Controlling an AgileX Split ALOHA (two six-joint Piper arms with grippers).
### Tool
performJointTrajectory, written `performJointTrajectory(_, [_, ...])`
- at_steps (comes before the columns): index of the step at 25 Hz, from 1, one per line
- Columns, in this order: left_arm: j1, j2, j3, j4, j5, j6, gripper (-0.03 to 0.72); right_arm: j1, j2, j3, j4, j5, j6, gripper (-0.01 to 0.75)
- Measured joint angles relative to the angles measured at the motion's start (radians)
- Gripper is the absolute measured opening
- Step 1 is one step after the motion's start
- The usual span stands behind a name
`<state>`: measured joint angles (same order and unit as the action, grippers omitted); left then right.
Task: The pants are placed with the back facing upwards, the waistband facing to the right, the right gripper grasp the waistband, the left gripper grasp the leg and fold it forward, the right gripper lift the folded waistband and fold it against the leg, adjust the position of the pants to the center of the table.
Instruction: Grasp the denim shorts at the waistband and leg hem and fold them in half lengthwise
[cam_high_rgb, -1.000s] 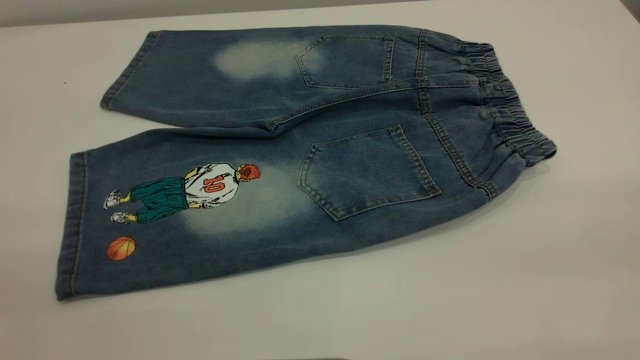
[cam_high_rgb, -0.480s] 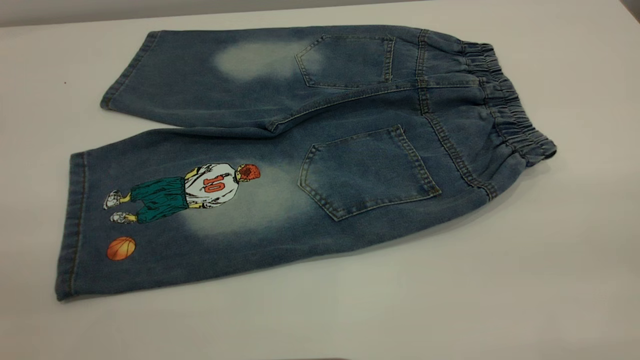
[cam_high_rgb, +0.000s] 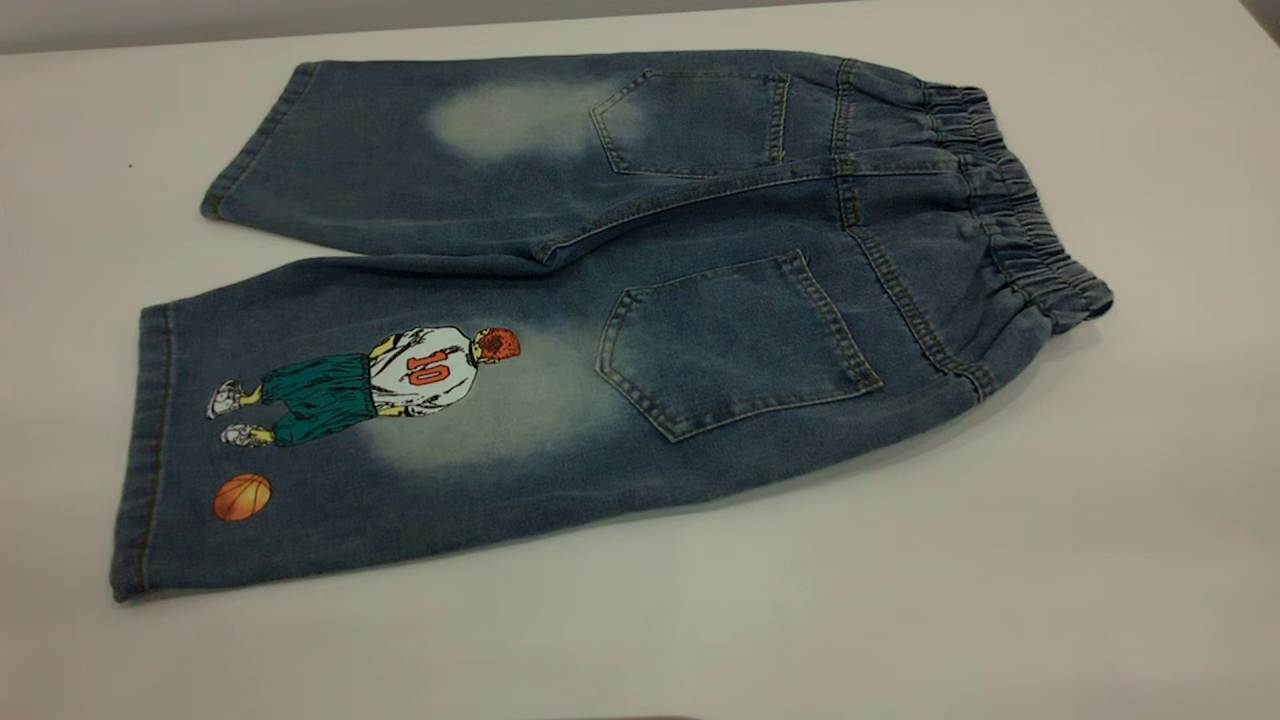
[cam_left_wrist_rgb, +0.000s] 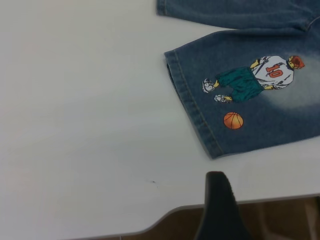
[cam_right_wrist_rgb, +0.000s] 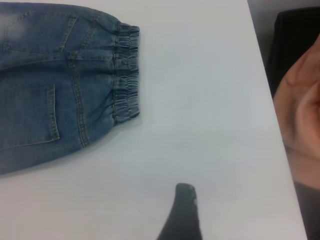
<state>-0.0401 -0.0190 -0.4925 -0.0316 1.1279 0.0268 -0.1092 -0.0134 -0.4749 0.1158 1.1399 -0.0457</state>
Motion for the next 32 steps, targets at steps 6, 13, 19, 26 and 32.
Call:
performJointTrajectory(6, [0.0,0.0,0.0,0.0,0.0,0.0,0.428,0.0,0.0,0.0,0.0,0.0,0.0,0.559])
performJointTrajectory(13, [0.0,0.001,0.0,0.0,0.0,-0.016,0.428,0.0,0.001,0.0,0.009,0.0,0.003,0.559])
performJointTrajectory(19, [0.0,0.183,-0.051,0.001,-0.022,-0.073,0.428,0.0,0.127,-0.046,0.059,-0.028,0.059,0.559])
performJointTrajectory(26, [0.0,0.611,-0.168,-0.006,-0.215,-0.137,0.428,0.0,0.502,-0.124,0.22,-0.216,-0.022,0.559])
performJointTrajectory(32, [0.0,0.919,-0.184,-0.131,-0.423,-0.115,0.428,0.0,0.868,-0.126,0.516,-0.323,-0.24,0.559])
